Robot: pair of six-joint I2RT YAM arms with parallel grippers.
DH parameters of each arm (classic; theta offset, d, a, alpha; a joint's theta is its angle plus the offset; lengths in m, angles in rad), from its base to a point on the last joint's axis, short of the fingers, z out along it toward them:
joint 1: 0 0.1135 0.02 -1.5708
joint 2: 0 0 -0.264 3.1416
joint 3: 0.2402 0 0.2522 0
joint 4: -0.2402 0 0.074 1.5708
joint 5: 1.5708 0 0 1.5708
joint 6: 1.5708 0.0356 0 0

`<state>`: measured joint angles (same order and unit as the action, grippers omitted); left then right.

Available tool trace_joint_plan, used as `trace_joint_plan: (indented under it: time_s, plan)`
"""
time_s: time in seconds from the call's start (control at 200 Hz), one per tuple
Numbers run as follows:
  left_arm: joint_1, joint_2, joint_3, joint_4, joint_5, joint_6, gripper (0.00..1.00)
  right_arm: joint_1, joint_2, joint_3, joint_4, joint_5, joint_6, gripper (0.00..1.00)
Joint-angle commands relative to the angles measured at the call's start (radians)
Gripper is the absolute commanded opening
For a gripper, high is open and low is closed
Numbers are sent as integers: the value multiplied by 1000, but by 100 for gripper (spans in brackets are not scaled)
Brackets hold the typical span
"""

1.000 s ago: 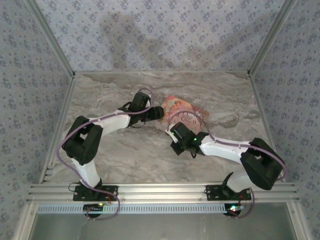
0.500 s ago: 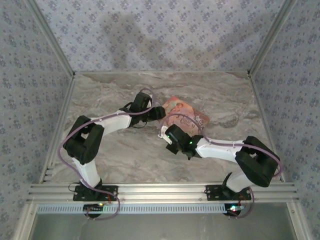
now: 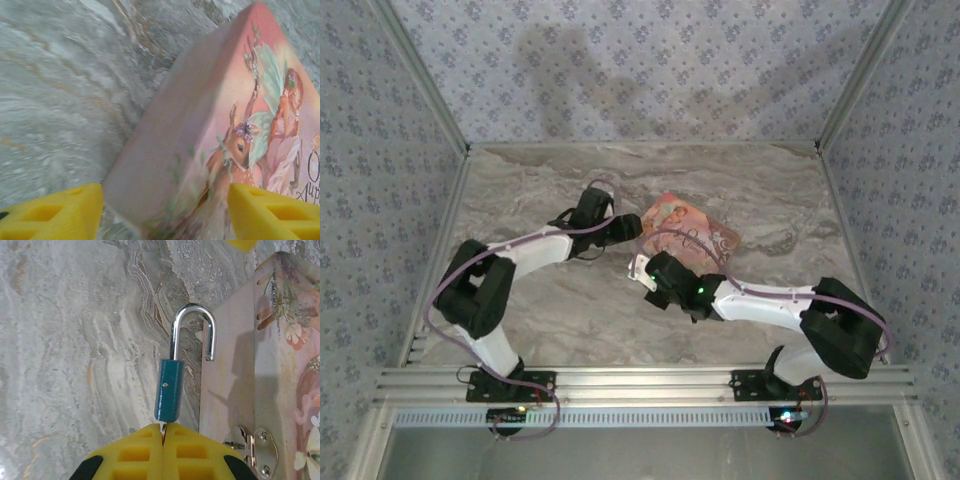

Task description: Unlock the padlock with the key

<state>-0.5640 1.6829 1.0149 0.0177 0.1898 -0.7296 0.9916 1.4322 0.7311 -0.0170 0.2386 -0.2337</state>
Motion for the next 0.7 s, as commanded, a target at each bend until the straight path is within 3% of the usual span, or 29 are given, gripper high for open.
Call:
trace_joint_plan:
  time_s: [0.0,0.39,0.695]
  plan:
    - [27,-135,-30,-45,-62,24,67,15,-48,54,-65,-16,58,0]
    - [46,-517,-222,-308,-225,-50,70,16,6,202,-172,-176,204,0]
    - [59,-838,-328,-567,-349,-172,73,12,190,381,-219,-316,261,0]
